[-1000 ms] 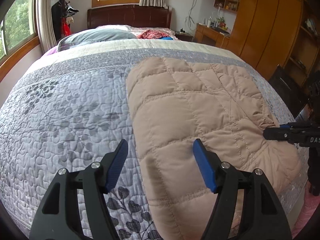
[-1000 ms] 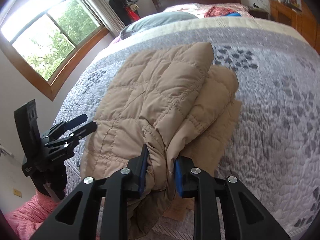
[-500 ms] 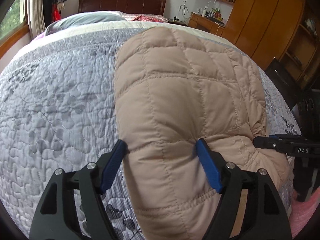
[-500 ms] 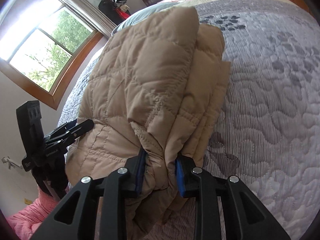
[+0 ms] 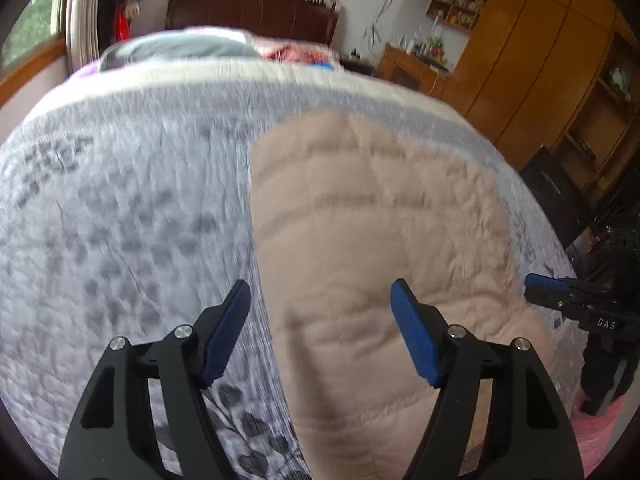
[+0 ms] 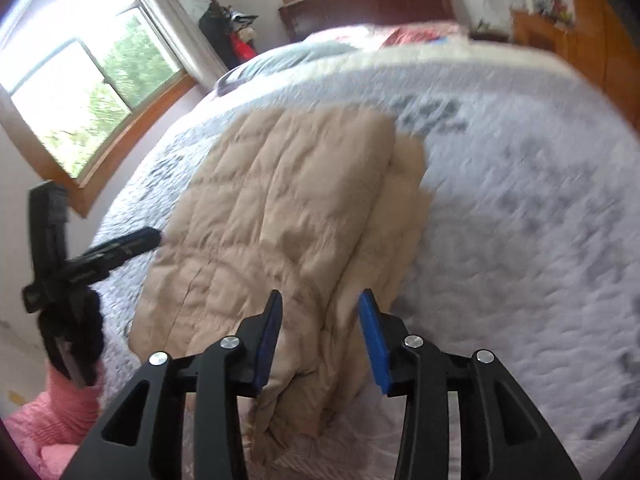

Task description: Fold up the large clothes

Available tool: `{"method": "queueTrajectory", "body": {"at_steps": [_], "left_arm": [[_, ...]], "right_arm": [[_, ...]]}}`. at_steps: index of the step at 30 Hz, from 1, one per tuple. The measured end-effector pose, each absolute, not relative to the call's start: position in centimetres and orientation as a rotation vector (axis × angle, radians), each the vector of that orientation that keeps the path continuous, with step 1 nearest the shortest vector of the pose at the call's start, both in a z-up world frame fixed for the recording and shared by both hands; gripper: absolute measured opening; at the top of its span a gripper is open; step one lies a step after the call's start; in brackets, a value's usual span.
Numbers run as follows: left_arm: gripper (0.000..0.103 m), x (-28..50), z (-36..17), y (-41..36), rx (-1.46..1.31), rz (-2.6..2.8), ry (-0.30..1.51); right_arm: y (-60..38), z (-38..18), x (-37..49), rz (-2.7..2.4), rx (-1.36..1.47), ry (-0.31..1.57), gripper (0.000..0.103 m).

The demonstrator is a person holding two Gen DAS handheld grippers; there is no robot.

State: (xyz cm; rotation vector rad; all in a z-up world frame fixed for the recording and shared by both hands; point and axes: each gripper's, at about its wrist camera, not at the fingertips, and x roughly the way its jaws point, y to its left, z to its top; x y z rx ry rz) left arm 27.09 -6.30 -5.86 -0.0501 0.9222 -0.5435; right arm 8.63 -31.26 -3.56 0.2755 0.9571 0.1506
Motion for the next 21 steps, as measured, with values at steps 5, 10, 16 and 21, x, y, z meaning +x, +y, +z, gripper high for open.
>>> {"method": "queueTrajectory", "body": {"at_steps": [5,10,16,21], "left_arm": [[0.071,28.8,-4.1,-7.9,-0.016,-0.504,0.877],[0.071,29.2,-4.8,-10.8,0.012,-0.528,0.892],[0.068,29.7,-6.2,-12.0,0.037,-0.543,0.911],[0.069,30.3,-7.4,-12.5,0.053,-0.523,0.911]], "right_arm": [[-29.9,0.0,10.8,0.159,0.232,0.888,0.044],[-27.1,-1.0,14.5,0.177,0.196,0.918,0.044],[-28.1,-3.4,16.4,0.085,0.181,0.966,0.043],[-29.7,-5.5,16.5,0.061,0.211,0.994,0.042]]}}
